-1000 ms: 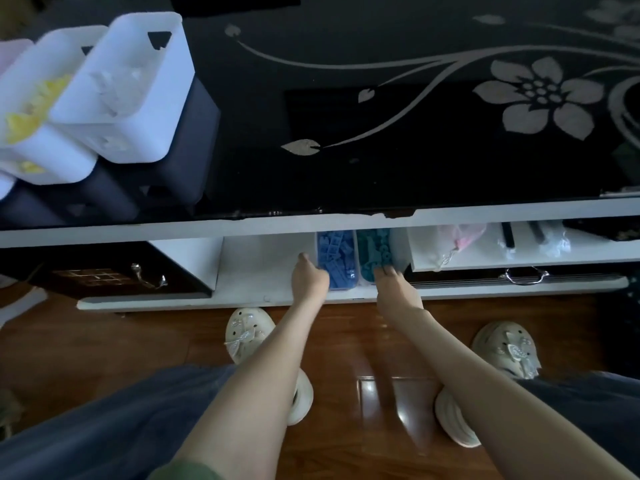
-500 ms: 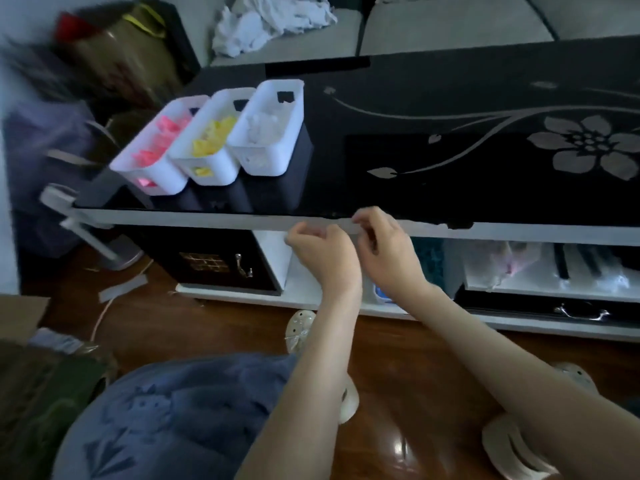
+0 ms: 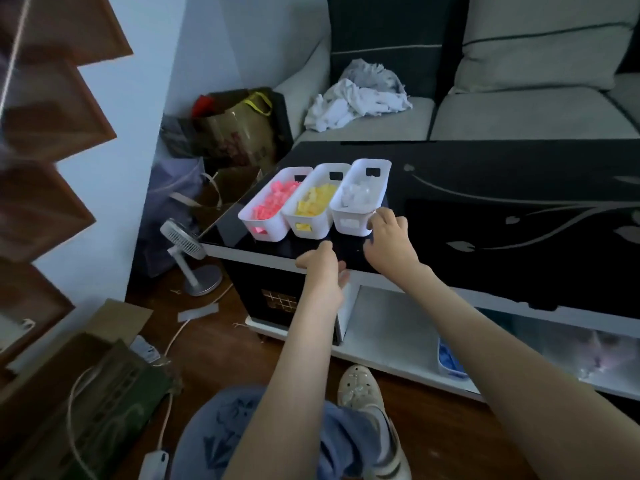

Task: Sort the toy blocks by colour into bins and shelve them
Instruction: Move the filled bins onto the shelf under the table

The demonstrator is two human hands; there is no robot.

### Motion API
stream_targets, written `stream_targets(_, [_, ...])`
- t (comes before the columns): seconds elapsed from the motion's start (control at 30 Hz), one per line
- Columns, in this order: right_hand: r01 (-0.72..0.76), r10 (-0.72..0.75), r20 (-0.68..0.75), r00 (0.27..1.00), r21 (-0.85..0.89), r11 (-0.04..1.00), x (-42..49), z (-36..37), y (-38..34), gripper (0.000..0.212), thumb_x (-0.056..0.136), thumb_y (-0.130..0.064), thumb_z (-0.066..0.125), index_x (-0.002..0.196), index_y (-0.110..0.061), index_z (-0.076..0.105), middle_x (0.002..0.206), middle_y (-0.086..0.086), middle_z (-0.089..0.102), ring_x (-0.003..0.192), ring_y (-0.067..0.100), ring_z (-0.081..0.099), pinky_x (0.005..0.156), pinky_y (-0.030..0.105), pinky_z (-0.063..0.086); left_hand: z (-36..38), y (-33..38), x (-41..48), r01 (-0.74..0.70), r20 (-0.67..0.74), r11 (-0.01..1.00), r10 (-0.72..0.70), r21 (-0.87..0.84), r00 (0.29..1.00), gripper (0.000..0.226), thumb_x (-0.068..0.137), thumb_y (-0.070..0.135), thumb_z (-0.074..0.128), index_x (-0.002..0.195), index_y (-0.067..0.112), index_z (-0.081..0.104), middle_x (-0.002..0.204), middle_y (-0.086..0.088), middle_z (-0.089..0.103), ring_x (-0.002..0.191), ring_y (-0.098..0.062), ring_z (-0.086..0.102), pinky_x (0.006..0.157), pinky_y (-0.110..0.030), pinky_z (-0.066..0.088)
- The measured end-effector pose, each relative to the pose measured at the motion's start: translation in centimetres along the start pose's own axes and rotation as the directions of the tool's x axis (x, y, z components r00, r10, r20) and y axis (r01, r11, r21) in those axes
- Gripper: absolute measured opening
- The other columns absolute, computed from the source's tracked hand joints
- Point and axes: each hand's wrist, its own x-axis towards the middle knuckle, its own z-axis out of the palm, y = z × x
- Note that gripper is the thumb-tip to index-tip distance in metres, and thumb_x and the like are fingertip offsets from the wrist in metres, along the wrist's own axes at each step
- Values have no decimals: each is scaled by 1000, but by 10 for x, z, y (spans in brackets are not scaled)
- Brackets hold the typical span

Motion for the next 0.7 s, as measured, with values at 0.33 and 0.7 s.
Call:
stream_targets(0.33, [63, -79, 65, 995, 227, 972, 10, -7, 7, 35, 83, -1, 54, 115, -3, 40, 115, 14, 44, 93, 35, 50, 80, 37, 44, -17, 1, 4, 181, 53, 983, -180, -12, 982, 46, 97, 35, 46, 138, 15, 36, 118, -18, 47, 97, -31, 59, 76, -49, 51])
stream_targets(0.7, [37, -68, 81, 994, 336, 941, -81, -58, 24, 51, 94, -38, 50, 57, -4, 55, 67, -1, 40, 77, 13, 43, 68, 25, 32, -1, -32, -32, 198, 131, 968, -219, 153, 967, 91, 59, 72, 69, 128, 18, 43, 115, -12, 59, 97, -27, 63, 71, -40, 54])
